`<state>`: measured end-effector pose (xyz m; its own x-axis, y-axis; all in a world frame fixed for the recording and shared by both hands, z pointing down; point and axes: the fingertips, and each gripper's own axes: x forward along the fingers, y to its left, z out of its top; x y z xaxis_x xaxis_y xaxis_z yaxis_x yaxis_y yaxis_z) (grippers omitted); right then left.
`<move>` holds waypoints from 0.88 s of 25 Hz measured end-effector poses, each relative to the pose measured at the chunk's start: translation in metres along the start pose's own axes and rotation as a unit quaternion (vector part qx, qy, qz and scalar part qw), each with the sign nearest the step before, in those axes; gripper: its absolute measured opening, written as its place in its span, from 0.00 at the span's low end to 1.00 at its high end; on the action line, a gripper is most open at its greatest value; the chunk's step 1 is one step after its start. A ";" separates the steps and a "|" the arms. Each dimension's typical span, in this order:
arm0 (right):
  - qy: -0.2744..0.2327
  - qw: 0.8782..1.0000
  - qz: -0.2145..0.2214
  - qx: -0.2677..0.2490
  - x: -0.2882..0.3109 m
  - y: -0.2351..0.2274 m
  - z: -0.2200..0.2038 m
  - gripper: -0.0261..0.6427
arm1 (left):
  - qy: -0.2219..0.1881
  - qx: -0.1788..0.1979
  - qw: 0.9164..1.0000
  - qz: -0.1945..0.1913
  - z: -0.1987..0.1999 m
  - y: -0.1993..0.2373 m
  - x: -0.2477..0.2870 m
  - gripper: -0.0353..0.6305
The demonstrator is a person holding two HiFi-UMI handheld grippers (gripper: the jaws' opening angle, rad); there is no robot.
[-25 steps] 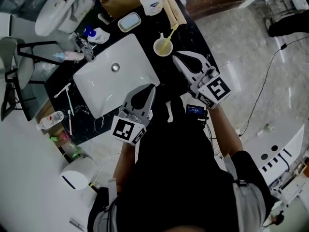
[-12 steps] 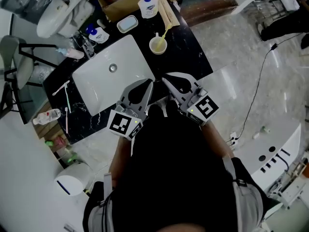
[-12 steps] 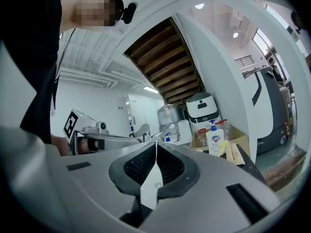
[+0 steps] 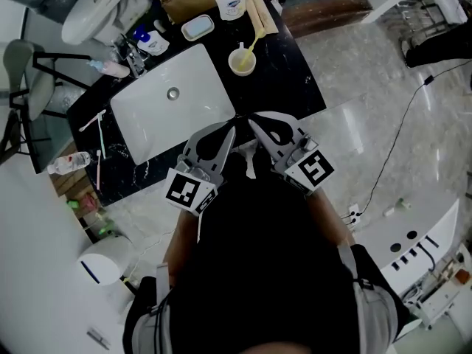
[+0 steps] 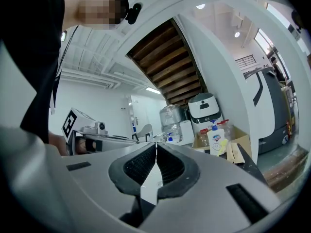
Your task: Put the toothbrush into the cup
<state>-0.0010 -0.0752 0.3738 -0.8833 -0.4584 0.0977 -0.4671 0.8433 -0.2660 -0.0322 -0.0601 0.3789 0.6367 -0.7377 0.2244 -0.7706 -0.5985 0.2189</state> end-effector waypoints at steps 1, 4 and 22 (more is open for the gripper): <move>-0.003 1.000 0.003 0.006 -0.002 -0.001 -0.002 0.07 | 0.007 0.002 1.000 0.001 -0.004 -0.004 0.000 0.07; -0.006 1.000 0.023 0.020 -0.005 -0.004 -0.016 0.07 | 0.020 0.011 1.000 0.012 -0.013 -0.013 -0.001 0.07; -0.016 1.000 -0.015 -0.011 -0.039 0.135 -0.043 0.07 | -0.021 0.017 1.000 -0.004 -0.043 -0.070 -0.149 0.07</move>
<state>-0.0311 0.0690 0.3748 -0.8669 -0.4929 0.0743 -0.4951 0.8344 -0.2423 -0.0720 0.1055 0.3707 0.6411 -0.7454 0.1827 -0.7670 -0.6136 0.1877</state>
